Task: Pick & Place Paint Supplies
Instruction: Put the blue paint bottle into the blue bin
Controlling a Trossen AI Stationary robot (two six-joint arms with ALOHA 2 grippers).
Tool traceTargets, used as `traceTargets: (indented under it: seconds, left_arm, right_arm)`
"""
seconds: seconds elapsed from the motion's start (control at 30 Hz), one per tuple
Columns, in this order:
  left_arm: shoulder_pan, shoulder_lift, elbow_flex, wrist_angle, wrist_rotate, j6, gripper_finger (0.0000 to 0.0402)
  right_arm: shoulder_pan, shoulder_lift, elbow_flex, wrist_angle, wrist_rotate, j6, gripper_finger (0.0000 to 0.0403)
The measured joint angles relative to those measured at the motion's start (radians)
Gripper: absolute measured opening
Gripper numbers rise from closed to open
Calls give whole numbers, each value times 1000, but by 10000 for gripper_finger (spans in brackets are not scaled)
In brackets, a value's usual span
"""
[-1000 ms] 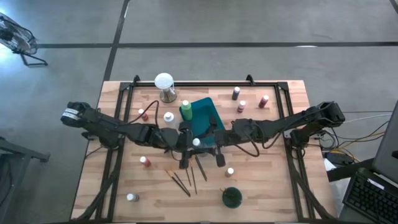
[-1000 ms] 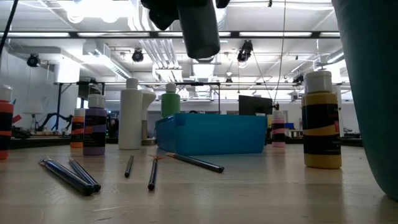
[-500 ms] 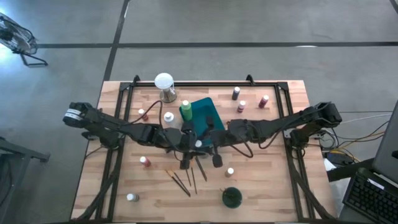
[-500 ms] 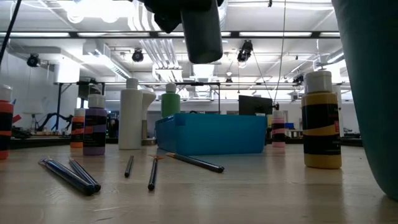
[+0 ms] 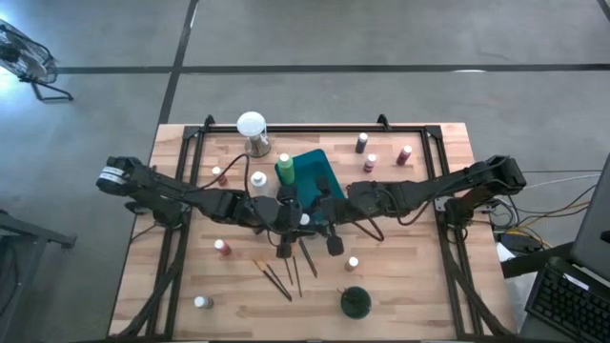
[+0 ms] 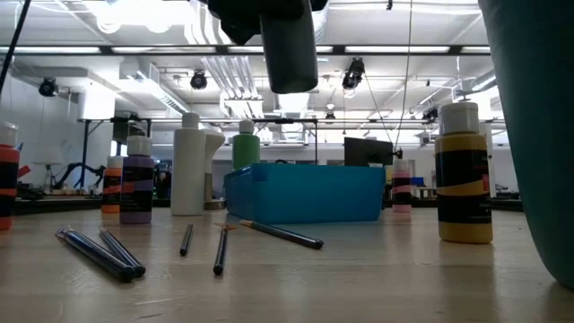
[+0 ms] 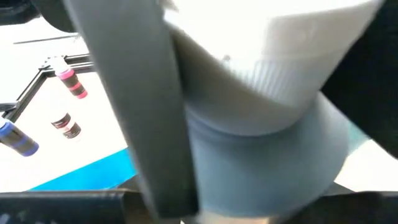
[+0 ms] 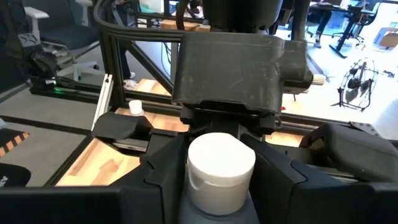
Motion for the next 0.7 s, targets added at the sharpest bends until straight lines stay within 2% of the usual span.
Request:
traceTargets:
  seconds: [0.17, 0.4, 0.7]
  left_arm:
    - [0, -1, 0, 0, 0, -1, 160]
    - [0, -1, 0, -4, -5, 2, 160]
    - [0, -1, 0, -6, 0, 9, 167]
  right_arm:
    - [0, 0, 0, 4, 0, -2, 163]
    - [0, 0, 0, 7, 1, -4, 113]
    - [1, 0, -1, 4, 37, -13, 112]
